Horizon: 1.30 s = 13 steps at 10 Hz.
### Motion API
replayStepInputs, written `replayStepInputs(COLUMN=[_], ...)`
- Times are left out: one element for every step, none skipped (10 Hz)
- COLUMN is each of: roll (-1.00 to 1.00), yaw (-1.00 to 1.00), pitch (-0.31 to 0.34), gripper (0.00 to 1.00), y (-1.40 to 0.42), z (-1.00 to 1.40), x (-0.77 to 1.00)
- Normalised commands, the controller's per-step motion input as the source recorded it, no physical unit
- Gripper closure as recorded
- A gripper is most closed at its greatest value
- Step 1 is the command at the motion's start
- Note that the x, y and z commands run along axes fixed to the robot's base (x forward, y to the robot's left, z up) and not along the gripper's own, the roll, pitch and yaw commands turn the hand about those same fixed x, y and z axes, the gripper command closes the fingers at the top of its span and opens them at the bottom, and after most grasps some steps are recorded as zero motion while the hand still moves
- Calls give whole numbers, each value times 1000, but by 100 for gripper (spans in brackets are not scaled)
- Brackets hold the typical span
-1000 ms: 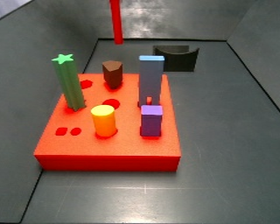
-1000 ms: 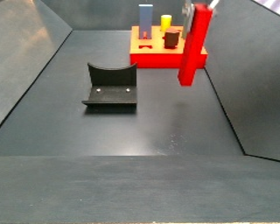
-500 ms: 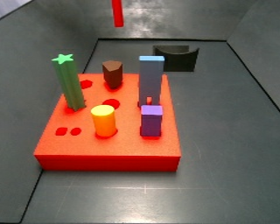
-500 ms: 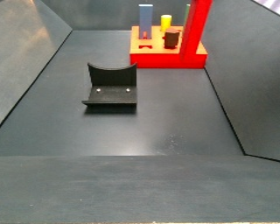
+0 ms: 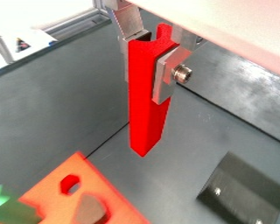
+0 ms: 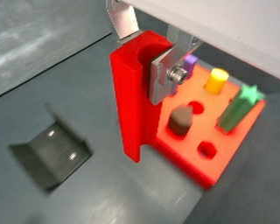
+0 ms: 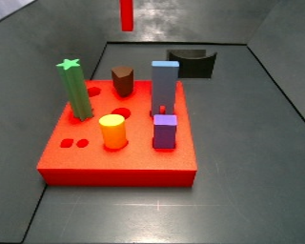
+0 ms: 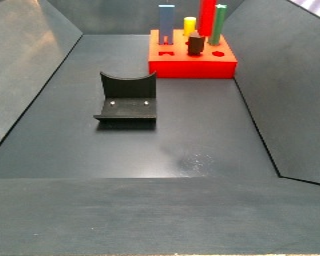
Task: Pick up the arch object. Move up. Move to above the board. Insert the arch object.
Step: Move to above the board, then insert the arch object.
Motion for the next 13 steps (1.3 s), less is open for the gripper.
replayStepInputs(roll=[27,5,0,-5,6,10,23,31,45,99,0,0,0], yaw=[12,13,9,9,11,12,7,7,10,74,0,-891,-1000], pitch=[126,111,112,115,114,119,119,115,90,0,0,0,-10], gripper=[100,100,100,100,100,100,100,100,100,100,100,100,100], y=[-1000,-1000,-1000,-1000,-1000,-888,-511,-358,-186,-94,0,111,0], z=[301,302,303,307,309,279,162,114,65,0,0,-163,-146], x=[258,270,281,296,315,298,213,171,106,-51,-34,54,0])
